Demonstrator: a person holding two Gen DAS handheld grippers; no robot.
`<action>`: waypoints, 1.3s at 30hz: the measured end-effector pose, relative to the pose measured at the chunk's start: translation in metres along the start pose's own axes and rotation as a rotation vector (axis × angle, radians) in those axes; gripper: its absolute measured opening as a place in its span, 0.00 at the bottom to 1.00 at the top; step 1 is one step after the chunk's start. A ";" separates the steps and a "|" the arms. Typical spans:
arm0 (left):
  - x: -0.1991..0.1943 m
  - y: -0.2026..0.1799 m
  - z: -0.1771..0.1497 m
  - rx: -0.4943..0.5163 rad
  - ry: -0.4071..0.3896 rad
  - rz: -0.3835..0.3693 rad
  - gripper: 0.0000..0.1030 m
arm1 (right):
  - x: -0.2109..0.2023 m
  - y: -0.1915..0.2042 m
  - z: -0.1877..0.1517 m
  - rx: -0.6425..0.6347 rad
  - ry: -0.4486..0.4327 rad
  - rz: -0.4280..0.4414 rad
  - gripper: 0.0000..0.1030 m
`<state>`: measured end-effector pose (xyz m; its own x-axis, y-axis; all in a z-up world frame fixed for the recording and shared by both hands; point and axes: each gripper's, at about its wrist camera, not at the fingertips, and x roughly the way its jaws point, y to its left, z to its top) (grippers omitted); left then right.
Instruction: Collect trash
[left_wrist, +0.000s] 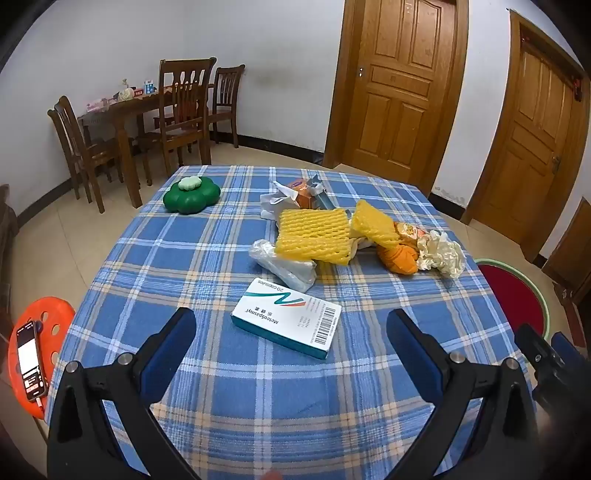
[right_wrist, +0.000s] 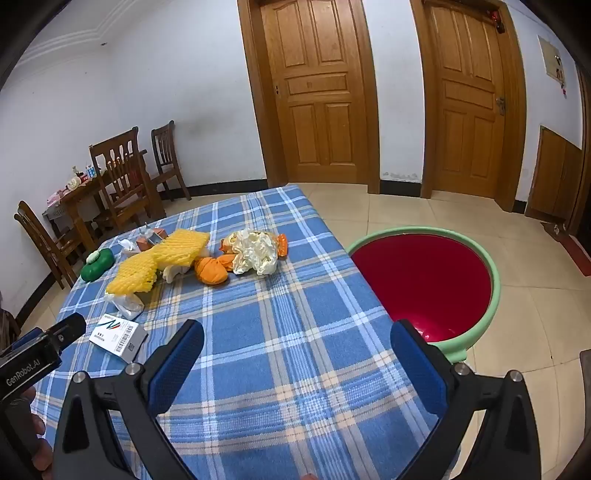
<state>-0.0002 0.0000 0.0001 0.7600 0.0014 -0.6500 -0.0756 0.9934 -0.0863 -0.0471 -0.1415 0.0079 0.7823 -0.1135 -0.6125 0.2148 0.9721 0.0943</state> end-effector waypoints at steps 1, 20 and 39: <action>0.000 0.000 0.000 -0.001 0.000 0.001 0.99 | 0.000 0.000 0.000 0.001 0.004 0.001 1.00; -0.002 0.007 0.001 -0.025 0.013 -0.002 0.99 | -0.002 0.002 0.000 -0.003 0.004 -0.003 1.00; -0.003 0.011 0.000 -0.030 0.016 -0.004 0.99 | -0.002 0.001 0.000 -0.004 0.003 -0.005 1.00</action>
<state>-0.0033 0.0108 0.0011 0.7496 -0.0045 -0.6619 -0.0924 0.9895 -0.1114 -0.0483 -0.1398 0.0095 0.7793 -0.1172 -0.6156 0.2158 0.9725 0.0880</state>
